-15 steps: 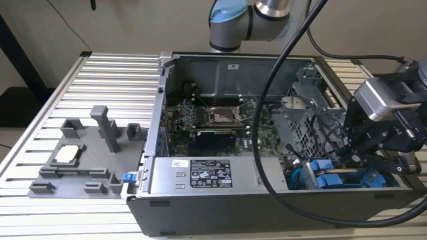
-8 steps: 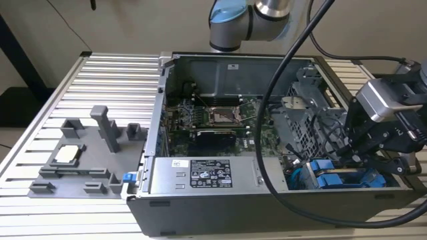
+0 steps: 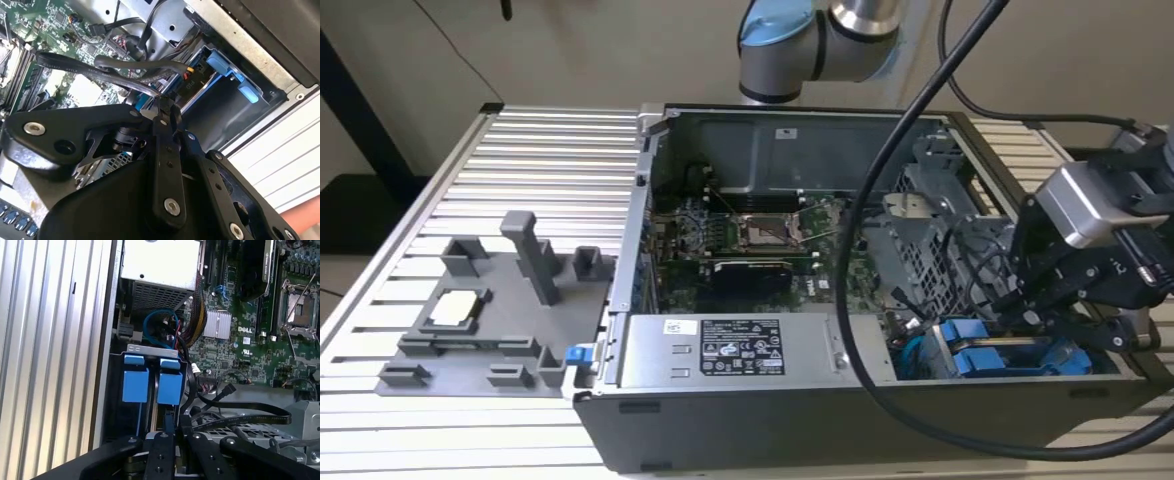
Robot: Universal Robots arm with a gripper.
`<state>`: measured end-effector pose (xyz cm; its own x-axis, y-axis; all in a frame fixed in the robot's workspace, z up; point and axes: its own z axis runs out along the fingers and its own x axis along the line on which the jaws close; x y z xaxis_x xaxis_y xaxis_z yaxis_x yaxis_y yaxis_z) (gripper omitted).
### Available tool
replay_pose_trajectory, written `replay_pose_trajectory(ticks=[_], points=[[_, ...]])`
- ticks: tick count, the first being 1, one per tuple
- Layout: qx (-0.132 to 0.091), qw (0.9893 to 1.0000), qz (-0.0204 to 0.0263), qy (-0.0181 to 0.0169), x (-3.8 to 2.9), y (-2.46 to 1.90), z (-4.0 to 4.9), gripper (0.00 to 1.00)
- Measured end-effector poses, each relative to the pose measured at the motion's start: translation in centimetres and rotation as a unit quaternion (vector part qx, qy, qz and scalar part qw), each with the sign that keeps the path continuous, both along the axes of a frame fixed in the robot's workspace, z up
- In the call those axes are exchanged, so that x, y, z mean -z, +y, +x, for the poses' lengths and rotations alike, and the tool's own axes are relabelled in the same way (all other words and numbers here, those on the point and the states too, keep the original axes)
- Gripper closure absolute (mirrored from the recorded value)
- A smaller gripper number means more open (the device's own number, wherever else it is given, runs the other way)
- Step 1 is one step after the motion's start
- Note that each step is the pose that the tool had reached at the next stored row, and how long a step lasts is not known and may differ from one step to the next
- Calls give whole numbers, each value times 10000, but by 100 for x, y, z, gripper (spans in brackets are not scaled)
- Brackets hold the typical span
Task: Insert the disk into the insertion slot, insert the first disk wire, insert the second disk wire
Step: 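Insert the second disk wire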
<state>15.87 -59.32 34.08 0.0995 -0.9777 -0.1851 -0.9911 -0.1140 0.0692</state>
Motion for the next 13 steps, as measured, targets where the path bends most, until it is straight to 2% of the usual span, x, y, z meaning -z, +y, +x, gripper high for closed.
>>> replay_pose_trajectory(ticks=[8,13], points=[[30,10000,3,6,19,-22,19,84],[62,10000,3,6,61,-23,19,84]])
